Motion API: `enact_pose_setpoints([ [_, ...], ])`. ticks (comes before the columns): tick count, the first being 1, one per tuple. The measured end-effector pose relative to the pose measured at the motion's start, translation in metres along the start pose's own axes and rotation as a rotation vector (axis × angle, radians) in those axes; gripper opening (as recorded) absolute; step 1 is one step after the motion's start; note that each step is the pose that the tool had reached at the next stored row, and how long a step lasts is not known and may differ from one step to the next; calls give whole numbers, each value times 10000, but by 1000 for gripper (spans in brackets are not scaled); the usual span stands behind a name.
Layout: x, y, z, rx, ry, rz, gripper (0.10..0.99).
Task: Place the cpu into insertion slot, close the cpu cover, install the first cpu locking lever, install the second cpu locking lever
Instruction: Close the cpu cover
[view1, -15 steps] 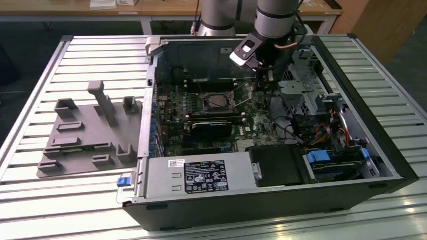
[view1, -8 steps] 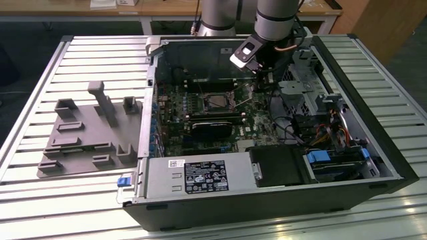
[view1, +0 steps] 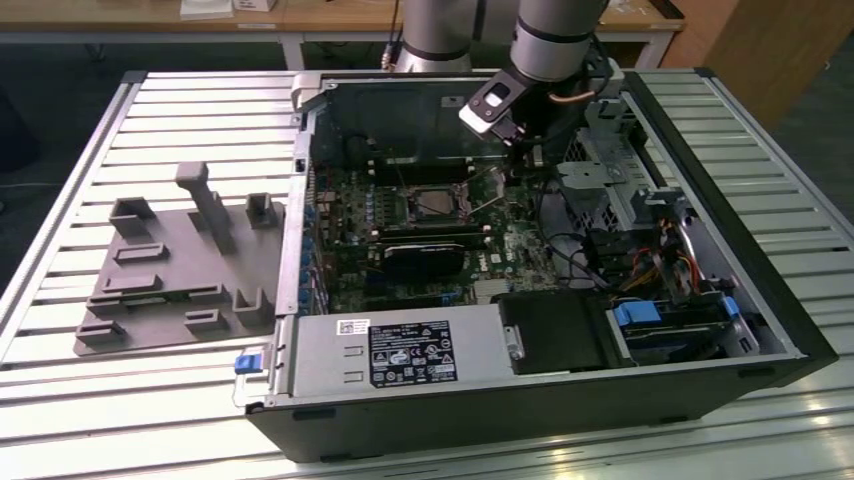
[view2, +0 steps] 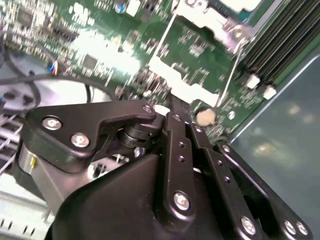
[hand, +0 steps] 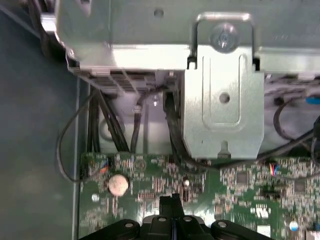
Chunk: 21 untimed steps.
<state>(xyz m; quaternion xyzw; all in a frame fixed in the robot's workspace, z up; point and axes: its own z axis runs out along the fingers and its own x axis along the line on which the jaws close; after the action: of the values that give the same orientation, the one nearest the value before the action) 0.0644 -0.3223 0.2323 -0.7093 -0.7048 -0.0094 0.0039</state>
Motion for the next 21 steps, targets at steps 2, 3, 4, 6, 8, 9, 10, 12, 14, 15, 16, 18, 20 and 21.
enact_pose_setpoints([
  [2,0,3,1,203,-1,3,102],
  [3,0,5,1,293,-3,4,102],
  [4,0,5,1,349,-4,5,102],
  [6,0,4,0,364,-5,7,102],
  [8,0,5,1,373,-4,6,102],
  [9,0,5,1,377,-5,6,102],
  [10,0,5,1,382,-4,7,102],
  [12,0,3,1,386,-4,7,102],
  [14,0,-14,0,386,-2,5,102],
  [15,0,-27,0,386,3,6,102],
  [16,-1,-39,-1,386,6,5,102],
  [18,-1,-64,-2,386,15,5,102],
  [20,0,-92,-5,383,20,6,102],
  [21,0,-109,-6,379,21,6,102],
])
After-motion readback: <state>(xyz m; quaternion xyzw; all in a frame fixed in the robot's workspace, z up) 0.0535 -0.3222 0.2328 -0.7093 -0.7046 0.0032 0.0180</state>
